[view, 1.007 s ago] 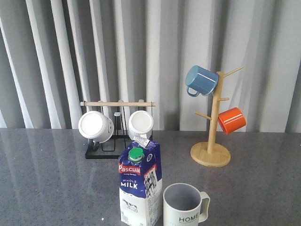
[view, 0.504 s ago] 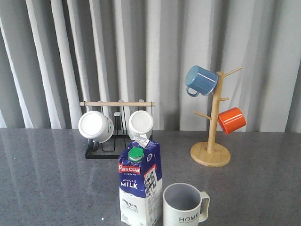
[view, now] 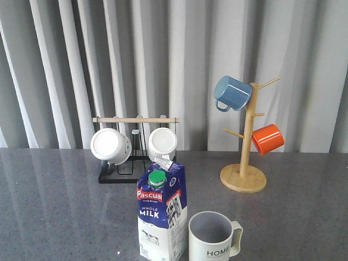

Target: Place milk next to cup

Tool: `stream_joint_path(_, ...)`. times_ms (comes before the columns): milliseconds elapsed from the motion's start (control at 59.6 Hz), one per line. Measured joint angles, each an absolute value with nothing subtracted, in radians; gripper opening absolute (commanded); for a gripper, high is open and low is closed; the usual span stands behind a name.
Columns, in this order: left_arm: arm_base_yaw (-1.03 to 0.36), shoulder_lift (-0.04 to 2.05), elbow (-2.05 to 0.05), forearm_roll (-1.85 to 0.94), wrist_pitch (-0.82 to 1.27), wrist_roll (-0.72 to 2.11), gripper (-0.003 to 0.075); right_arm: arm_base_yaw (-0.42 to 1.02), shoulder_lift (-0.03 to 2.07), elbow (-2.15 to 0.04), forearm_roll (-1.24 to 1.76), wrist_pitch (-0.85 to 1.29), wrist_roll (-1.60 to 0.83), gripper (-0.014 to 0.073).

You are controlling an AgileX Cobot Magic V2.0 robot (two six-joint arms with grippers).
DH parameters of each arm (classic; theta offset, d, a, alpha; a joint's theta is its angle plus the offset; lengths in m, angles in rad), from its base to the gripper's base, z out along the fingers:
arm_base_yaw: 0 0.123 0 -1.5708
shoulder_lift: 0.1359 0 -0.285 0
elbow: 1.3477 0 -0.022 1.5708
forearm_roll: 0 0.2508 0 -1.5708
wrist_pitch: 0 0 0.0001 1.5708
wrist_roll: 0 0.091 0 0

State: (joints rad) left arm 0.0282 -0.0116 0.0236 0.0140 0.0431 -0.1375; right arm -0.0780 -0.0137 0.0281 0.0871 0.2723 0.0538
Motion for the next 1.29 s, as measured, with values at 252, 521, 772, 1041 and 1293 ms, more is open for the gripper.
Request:
stream_joint_path(252,0.028,-0.012,0.024,0.014,0.043,-0.137,-0.0006,-0.078,-0.014,0.028,0.096,0.273,0.047,-0.0004)
stream_joint_path(521,0.028,-0.012,0.024,0.014,0.043,-0.137,-0.0006,-0.092,-0.015,0.028,0.033,0.207,0.000,-0.0004)
stream_joint_path(772,0.028,-0.012,0.024,0.014,0.043,-0.137,-0.0006,-0.160,-0.015,0.028,0.024,0.114,0.000,-0.0001)
stream_joint_path(1041,0.028,-0.012,0.024,0.014,0.043,-0.137,-0.0006,-0.160,-0.015,0.028,0.012,0.077,0.010,-0.0001)
stream_joint_path(1293,0.028,-0.012,0.024,0.014,0.043,-0.137,-0.0006,-0.160,-0.015,0.028,0.011,0.073,0.010,-0.0001)
